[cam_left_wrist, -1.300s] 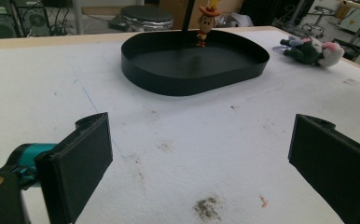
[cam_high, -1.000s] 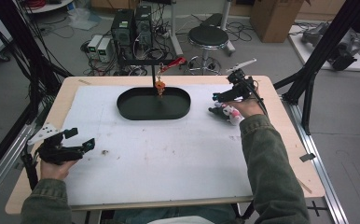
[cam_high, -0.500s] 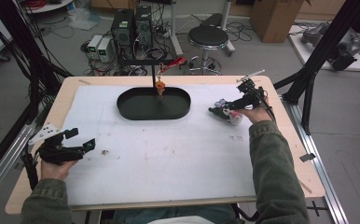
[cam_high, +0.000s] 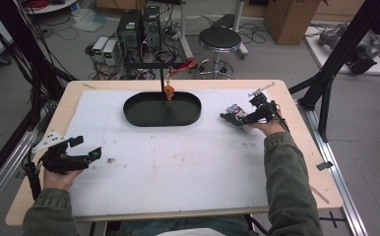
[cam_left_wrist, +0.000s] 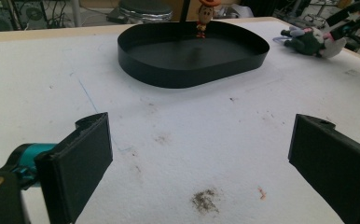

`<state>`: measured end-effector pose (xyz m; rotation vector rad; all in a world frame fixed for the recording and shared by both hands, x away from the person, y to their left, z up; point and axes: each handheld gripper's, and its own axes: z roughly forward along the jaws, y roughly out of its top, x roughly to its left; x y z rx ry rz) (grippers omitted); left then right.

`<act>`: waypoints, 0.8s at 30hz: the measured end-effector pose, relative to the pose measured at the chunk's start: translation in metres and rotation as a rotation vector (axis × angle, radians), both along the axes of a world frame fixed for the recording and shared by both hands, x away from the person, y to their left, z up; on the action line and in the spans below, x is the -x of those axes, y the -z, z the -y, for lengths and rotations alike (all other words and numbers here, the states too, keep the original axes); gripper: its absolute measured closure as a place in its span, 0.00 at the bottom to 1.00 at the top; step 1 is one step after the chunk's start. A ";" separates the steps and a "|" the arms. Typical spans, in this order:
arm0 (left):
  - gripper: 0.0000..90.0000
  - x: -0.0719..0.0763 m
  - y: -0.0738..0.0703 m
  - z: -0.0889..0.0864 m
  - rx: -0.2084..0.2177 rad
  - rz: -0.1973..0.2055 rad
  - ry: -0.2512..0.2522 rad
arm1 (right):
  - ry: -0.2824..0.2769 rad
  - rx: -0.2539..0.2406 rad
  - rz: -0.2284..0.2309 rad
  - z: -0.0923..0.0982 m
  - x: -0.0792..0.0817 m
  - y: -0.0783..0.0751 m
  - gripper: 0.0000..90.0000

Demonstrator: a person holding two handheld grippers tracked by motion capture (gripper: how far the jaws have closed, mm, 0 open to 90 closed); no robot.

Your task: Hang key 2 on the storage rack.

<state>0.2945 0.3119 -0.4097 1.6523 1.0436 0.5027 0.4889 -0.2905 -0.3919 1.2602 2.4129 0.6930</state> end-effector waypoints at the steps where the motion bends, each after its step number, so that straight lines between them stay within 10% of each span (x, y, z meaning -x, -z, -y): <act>1: 0.07 0.000 0.000 0.000 -0.002 -0.001 0.001 | 0.001 0.017 -0.018 -0.002 -0.001 0.003 0.01; 8: 0.07 0.000 0.000 0.001 -0.005 -0.005 0.003 | 0.034 0.059 -0.124 -0.006 -0.009 0.021 0.07; 12: 0.07 0.000 0.000 0.000 -0.003 -0.004 0.002 | 0.013 0.051 -0.185 -0.007 -0.009 0.024 0.30; 24: 0.07 0.000 0.000 0.001 -0.002 -0.001 0.003 | 0.018 -0.047 -0.175 -0.004 -0.001 0.007 0.51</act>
